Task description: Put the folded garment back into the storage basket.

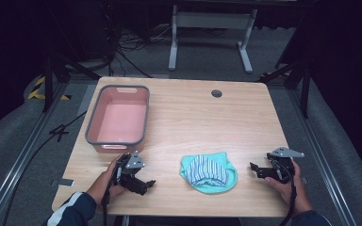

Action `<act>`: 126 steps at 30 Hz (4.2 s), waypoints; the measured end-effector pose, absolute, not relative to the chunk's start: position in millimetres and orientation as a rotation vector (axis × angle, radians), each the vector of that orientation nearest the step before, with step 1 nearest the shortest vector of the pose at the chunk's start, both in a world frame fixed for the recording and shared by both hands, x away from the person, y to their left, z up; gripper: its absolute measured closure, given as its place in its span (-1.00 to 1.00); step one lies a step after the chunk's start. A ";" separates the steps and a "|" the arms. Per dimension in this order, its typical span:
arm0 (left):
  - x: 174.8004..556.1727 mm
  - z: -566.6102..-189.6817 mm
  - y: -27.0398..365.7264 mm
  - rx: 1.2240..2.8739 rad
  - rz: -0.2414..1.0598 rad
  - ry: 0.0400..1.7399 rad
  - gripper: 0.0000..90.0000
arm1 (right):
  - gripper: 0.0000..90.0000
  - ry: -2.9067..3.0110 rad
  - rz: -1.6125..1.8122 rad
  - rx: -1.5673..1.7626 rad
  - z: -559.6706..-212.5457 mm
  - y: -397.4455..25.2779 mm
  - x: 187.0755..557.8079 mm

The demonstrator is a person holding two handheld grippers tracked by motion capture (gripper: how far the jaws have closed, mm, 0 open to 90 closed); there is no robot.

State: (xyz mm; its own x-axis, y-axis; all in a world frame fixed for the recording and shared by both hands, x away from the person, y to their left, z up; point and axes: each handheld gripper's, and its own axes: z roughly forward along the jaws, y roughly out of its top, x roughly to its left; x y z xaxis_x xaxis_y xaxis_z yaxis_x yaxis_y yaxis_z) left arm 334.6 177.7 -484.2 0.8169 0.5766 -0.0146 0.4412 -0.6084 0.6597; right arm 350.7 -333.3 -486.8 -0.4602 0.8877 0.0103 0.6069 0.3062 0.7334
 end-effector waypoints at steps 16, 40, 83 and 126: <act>336.8 -478.8 169.1 2.371 0.235 0.687 -0.89 | -0.64 2.175 0.937 1.362 -485.2 -331.7 347.3; 366.7 -466.5 70.7 2.308 0.197 0.590 -0.29 | -0.06 2.418 1.057 1.051 -457.0 -237.4 358.0; 375.1 -471.3 61.7 2.348 0.096 0.540 0.80 | 0.82 2.504 1.026 1.068 -471.0 -223.5 348.1; 408.3 -391.6 79.4 2.318 0.286 0.521 0.83 | 0.83 2.397 1.087 0.930 -390.0 -198.1 376.3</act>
